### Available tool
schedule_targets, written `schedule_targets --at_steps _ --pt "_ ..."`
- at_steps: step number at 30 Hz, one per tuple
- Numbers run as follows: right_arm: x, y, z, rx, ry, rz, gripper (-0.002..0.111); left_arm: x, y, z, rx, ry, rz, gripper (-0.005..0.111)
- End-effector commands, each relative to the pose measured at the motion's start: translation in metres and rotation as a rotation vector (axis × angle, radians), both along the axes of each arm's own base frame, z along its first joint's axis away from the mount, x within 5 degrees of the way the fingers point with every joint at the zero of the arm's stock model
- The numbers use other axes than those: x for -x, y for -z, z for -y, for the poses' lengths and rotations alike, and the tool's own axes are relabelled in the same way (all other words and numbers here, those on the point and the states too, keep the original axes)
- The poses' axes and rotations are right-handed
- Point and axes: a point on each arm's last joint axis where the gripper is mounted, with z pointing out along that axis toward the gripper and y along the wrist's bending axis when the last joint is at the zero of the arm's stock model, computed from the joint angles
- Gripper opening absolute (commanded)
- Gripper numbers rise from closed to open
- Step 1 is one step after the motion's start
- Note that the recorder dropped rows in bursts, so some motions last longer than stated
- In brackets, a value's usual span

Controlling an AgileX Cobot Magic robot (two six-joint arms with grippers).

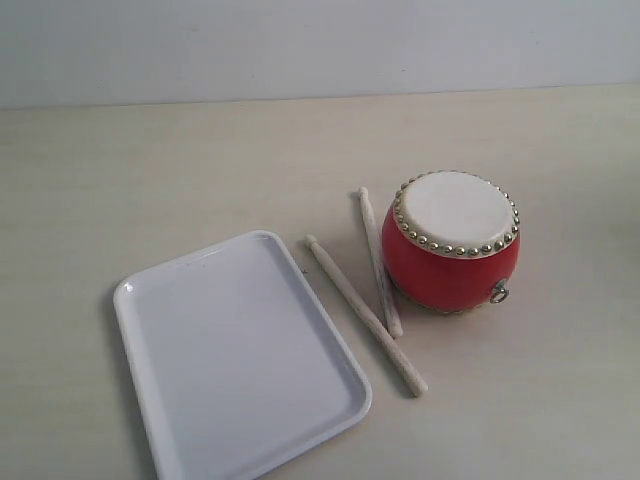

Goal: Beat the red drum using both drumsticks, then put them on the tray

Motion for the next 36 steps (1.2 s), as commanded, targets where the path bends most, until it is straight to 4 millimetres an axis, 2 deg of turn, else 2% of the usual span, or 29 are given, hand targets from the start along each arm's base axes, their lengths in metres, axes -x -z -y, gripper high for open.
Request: schedule_targets --at_steps 1,5,7,9,11,18,25,31,36 --pt "0.000 0.001 0.000 0.013 0.007 0.009 0.000 -0.022 0.013 0.002 -0.048 0.031 -0.229 0.000" --pt "0.000 0.000 0.000 0.011 0.007 0.010 0.000 -0.036 0.021 0.009 0.017 0.052 -0.271 0.000" --pt "0.000 0.000 0.000 -0.081 0.003 0.003 0.000 -0.041 0.022 0.012 0.060 0.062 -0.266 0.000" --pt "0.000 0.000 -0.001 -0.263 -0.003 -0.017 0.000 -0.045 0.022 0.019 0.122 0.101 -0.254 0.000" --pt "0.000 -0.001 -0.001 -0.318 -0.003 -0.020 0.000 -0.051 0.023 0.026 0.172 0.149 -0.260 0.000" --pt "0.000 -0.001 0.000 -0.264 0.000 -0.008 0.000 -0.074 0.041 0.053 0.316 0.366 -0.367 0.000" --pt "0.000 -0.001 0.000 -0.186 0.006 0.002 0.000 -0.097 0.072 0.092 0.417 0.379 -0.539 0.000" --pt "0.000 -0.001 0.000 -0.186 0.006 0.002 0.000 -0.108 0.095 0.139 0.455 0.383 -0.559 0.000" --pt "0.000 -0.001 0.000 -0.188 0.006 0.002 0.000 -0.115 0.112 0.167 0.469 0.384 -0.599 0.000"
